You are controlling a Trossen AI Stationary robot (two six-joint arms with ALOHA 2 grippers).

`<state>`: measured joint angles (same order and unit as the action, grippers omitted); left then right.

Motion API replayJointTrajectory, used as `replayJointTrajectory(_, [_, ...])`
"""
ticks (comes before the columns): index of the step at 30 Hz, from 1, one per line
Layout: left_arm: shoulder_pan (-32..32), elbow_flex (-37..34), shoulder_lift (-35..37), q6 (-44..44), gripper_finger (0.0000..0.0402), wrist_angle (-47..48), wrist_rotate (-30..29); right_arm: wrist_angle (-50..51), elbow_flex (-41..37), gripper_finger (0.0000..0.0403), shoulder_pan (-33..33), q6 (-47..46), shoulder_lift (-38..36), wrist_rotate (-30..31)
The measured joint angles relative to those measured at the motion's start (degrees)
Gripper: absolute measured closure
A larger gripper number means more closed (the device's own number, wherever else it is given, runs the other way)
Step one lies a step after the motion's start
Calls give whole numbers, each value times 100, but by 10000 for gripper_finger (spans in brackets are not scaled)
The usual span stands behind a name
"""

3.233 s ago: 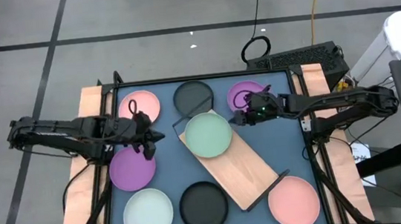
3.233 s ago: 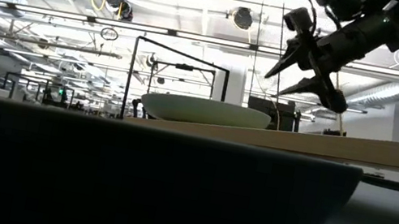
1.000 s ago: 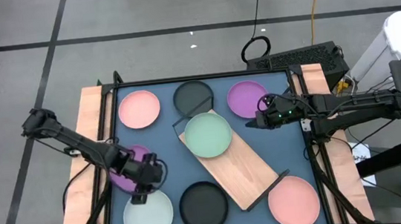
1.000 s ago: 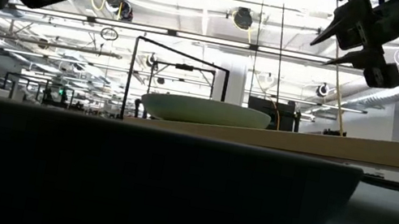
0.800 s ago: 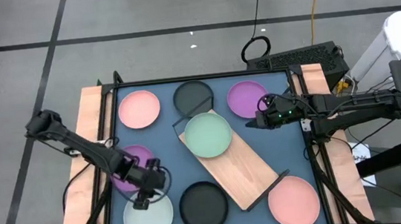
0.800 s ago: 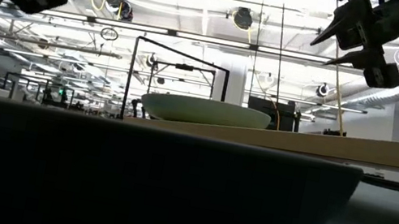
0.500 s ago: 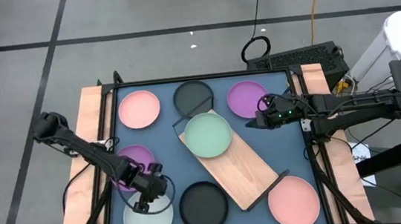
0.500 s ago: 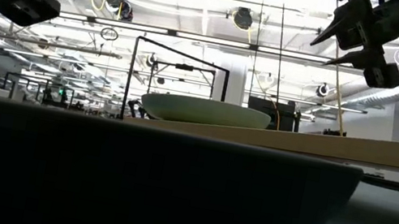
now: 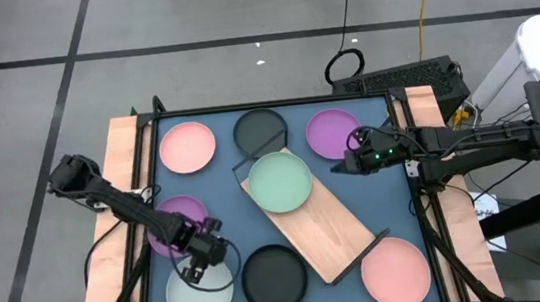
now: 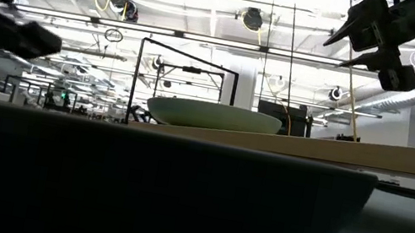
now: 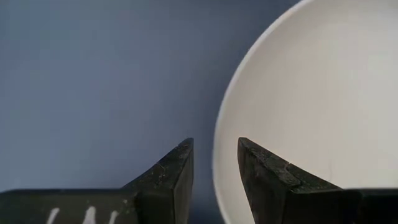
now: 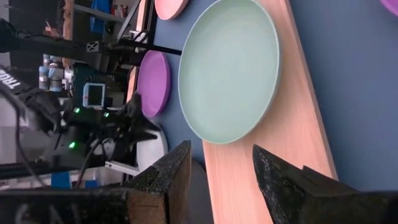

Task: Place and stack plates onto a shelf
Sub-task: Put the light blue plate on the shelf

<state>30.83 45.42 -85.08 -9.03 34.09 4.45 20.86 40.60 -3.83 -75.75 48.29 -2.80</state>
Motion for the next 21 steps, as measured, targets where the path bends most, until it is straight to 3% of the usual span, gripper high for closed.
replayJointTrajectory(12, [14,-504,-2,255,276,-540,219,8,0,248,432,-2,0,-35])
replayJointTrajectory(21, [2,-500,-17,890,363,-779,243,7,0,248,550,59,0,-32])
